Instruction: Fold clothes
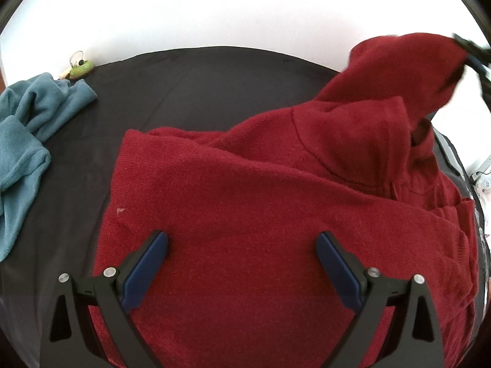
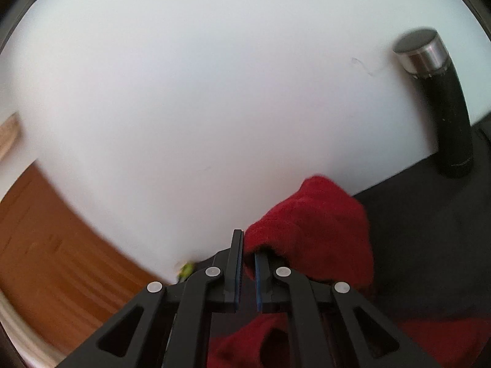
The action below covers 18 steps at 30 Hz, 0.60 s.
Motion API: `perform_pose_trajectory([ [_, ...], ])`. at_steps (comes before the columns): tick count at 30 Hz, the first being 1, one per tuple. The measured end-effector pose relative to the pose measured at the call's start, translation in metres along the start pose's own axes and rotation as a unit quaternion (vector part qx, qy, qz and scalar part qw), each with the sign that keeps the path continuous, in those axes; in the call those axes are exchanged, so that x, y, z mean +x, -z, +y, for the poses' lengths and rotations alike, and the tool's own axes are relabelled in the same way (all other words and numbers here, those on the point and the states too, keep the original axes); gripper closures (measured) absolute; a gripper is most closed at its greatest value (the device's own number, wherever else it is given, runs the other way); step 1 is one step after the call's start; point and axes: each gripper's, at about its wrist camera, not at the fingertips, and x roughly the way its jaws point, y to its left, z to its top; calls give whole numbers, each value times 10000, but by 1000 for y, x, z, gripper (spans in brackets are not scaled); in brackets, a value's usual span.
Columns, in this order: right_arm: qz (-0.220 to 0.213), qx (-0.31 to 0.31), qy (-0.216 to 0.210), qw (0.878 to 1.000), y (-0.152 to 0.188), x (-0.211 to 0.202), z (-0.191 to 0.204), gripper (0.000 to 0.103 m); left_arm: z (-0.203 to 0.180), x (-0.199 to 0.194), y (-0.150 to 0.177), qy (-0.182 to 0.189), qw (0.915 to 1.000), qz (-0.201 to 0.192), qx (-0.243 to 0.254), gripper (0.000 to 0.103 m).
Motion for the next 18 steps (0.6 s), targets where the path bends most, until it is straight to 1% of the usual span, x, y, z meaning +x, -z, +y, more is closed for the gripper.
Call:
perform_pose_trajectory([
  [2,104,-240,-186,9995,19,-21,13,96,2,-1,-1,25,10000,5,-38,5],
  [4,228,-438,-286,9984,41,-40,21,96,4,-1,-2,38,9999,0,-96,5],
  [8,536,-496,-403,9965,86,-68,22,96,8,-2,-3,46,9998,-14,-203,5],
  [10,751,-422,-364,9956,108,-75,15,96,8,-2,-3,48,9997,-13,-222,5],
  [16,1383,-596,258,9883,152,-94,-3,94,12,-1,-5,82,9996,-7,-269,5],
  [17,1487,-627,366,9862,159,-97,-6,91,12,-1,-5,85,9996,-4,-278,5],
  [18,1591,-659,473,9839,166,-100,-9,85,13,-1,-5,89,9995,-2,-287,5],
])
